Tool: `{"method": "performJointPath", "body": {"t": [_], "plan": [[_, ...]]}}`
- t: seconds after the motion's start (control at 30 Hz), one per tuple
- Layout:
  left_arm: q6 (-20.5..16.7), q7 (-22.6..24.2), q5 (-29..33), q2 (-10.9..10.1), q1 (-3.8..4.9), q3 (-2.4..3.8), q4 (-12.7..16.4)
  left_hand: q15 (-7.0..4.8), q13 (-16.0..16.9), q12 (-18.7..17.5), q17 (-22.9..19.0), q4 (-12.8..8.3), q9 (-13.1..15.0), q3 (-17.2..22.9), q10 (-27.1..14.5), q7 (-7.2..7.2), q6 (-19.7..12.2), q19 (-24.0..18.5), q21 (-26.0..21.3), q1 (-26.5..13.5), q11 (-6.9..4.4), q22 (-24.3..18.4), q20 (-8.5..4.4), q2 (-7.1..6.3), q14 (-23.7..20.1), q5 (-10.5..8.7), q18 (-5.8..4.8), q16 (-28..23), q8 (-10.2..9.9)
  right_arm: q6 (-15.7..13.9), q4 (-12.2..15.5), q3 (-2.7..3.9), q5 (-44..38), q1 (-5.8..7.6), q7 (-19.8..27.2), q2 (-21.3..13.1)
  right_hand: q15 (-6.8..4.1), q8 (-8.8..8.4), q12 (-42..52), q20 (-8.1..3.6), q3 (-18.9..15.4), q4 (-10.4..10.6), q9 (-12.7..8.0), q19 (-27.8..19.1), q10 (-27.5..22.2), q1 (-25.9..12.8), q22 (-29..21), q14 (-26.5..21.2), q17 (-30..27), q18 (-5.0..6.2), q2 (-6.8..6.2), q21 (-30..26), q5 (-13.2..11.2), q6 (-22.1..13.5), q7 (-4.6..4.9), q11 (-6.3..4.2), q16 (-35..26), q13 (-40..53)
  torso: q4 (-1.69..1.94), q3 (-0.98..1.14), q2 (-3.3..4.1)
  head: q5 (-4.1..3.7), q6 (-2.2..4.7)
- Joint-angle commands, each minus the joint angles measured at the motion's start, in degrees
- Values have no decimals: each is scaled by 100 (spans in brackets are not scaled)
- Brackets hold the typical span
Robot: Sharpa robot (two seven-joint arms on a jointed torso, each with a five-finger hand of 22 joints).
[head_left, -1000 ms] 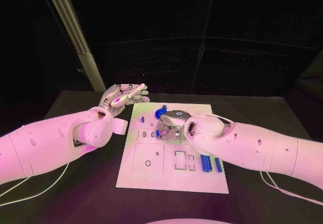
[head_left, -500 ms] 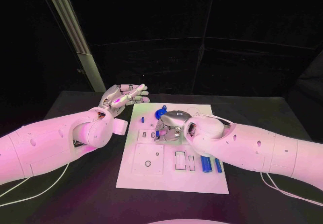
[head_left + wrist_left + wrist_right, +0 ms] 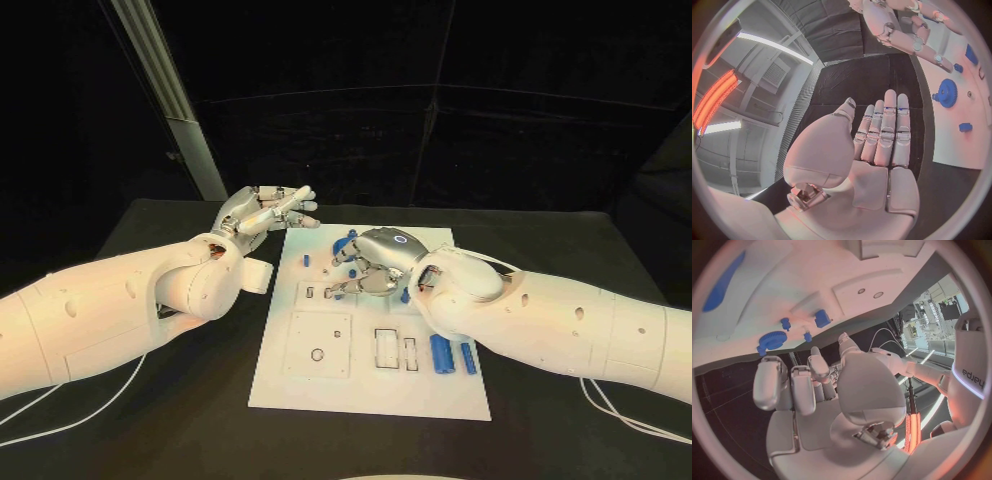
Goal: Assemble the parts on the task board
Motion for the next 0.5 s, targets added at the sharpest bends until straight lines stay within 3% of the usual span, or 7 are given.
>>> {"method": "performJointPath", "body": {"t": [0.03,0.17,0.2,0.27,0.33,0.43,0.5], "plan": [[74,-341,-479,-24,10,2,-28,-201,51,99,280,-11,24,-31,348,-87,191,500,283,-22,-147,121,-210,48,710,-13,49,372,43,-380,142,7,1258,82,1383,-208,37,31,-55,12,-28,-62,14,-61,-80,197,-120,367,475,5,67,-74,111,-26,-7,-2,-76,-28,-7,-6,-19,7,46],[432,-862,-1198,-26,15,3,-126,-396,157,191,860,81,29,-141,714,-175,298,1102,709,-163,-284,323,-439,-31,1397,-17,29,1043,30,101,354,9,2392,223,1767,-486,17,79,-305,-3,64,-274,25,-265,-299,599,-528,299,240,79,198,-295,327,0,-19,-23,-240,-254,-19,-1,-55,12,67],[523,-1033,-1382,-21,16,3,-153,-450,226,286,1342,94,34,-174,841,-209,306,1248,837,-189,-323,389,-489,-57,1543,-18,28,1550,35,355,406,9,2640,277,1774,-565,18,76,-379,-4,65,-303,22,-314,-360,642,-630,286,188,97,209,-351,323,-20,-15,-20,-277,-325,-20,5,-73,16,56],[714,-1455,-1661,-10,22,3,-194,-568,465,616,3413,130,65,-247,1087,-291,345,1561,1184,-250,-426,582,-595,-98,1792,-17,24,3598,101,918,482,10,3059,402,1713,-722,22,76,-615,-3,42,-341,18,-455,-535,690,-933,242,21,151,236,-522,261,-57,-8,-14,-398,-557,-27,17,-112,27,53],[1052,-2016,-1841,14,57,3,-242,-622,806,1063,4867,197,110,-353,1176,-392,355,1735,1519,-350,-532,789,-679,-149,1873,-16,-19,5005,211,1290,540,10,3372,525,1657,-873,16,96,-846,-6,47,-379,22,-572,-690,753,-1193,193,-163,197,287,-675,248,-50,-11,-21,-534,-786,-29,26,-149,44,42],[1494,-2787,-2103,62,138,3,-301,-723,1557,1983,6204,237,240,-414,919,-438,342,1744,2057,-369,-564,1199,-762,-79,1882,-21,-21,6226,508,1534,598,13,3829,651,1607,-1069,7,121,-985,-14,67,-434,27,-635,-749,836,-1357,167,-279,223,345,-787,249,-42,-15,-29,-632,-925,-35,33,-202,53,3],[1888,-3403,-2414,114,229,3,-361,-702,2095,2625,6831,283,353,-444,599,-468,269,2017,3189,-411,-567,2561,-795,-9,1941,-19,-171,6756,727,1575,561,15,4173,773,1525,-1180,3,128,-1123,-18,78,-469,24,-745,-817,877,-1631,108,-510,265,388,-963,219,-62,-10,-29,-817,-1063,-41,42,-239,85,-6]]}}
